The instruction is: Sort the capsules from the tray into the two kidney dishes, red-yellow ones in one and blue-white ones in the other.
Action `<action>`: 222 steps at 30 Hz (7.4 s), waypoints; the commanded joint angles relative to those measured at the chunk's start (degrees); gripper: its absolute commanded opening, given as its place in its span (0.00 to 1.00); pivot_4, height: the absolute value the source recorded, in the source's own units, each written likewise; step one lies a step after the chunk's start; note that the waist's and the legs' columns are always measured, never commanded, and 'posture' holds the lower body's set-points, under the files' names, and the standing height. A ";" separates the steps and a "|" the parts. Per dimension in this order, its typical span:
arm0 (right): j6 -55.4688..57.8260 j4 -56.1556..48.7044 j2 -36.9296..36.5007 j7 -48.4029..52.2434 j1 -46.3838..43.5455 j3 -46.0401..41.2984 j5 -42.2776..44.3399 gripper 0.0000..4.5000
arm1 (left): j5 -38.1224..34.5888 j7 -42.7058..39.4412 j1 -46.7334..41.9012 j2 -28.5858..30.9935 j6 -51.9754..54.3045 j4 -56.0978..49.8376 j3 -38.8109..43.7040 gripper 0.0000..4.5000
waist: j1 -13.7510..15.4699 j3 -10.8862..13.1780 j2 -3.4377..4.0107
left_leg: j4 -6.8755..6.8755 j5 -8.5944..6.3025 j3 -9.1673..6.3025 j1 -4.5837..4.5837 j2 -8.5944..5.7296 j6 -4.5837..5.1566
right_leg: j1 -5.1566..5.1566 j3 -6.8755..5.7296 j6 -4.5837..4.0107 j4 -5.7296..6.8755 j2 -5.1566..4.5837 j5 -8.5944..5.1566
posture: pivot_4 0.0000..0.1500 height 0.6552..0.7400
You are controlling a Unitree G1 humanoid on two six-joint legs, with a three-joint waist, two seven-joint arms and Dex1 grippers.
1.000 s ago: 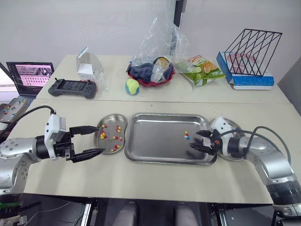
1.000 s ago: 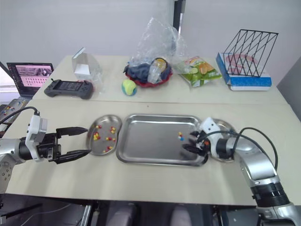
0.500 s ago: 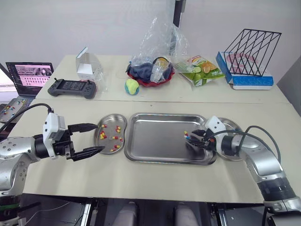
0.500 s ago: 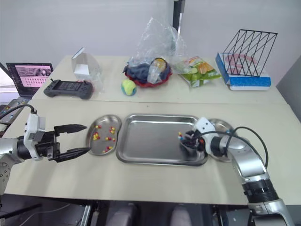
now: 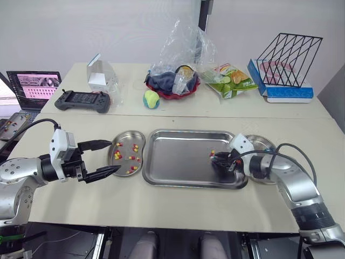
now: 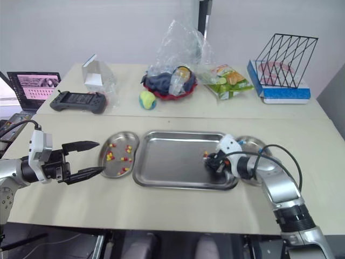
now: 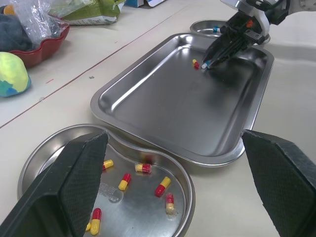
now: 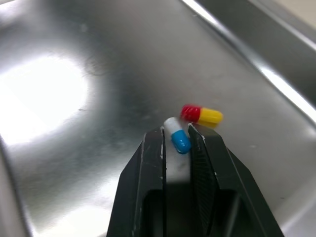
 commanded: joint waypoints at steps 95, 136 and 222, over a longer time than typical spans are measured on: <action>-13.37 21.66 -16.28 13.94 16.55 -43.10 15.92 0.99 | 3.44 -5.66 -4.49 1.82 -8.62 17.80 0.97 1.00 | -0.18 -0.02 0.01 | 0.08 0.02 0.29 -0.02 0.05 -0.02 | -0.18 0.05 -0.02 0.23 -0.04 0.01 | 1.00 0.99; 2.55 -22.60 -5.60 2.55 36.27 -47.09 31.97 0.99 | 31.88 19.27 -48.60 -43.72 -4.29 43.14 -38.87 1.00 | 1.61 0.05 -0.17 | 0.50 -0.02 0.14 0.03 -0.09 0.07 | 0.50 -0.14 0.06 -0.14 -0.05 0.00 | 1.00 0.99; 4.70 -11.87 -14.95 11.53 14.71 -29.40 30.79 1.00 | 19.32 0.05 -29.03 -0.36 11.65 24.31 -17.74 0.52 | 0.09 0.01 -0.13 | 0.54 -0.02 -0.14 0.02 -0.12 0.07 | 0.42 -0.21 0.14 0.11 -0.03 -0.01 | 1.00 0.99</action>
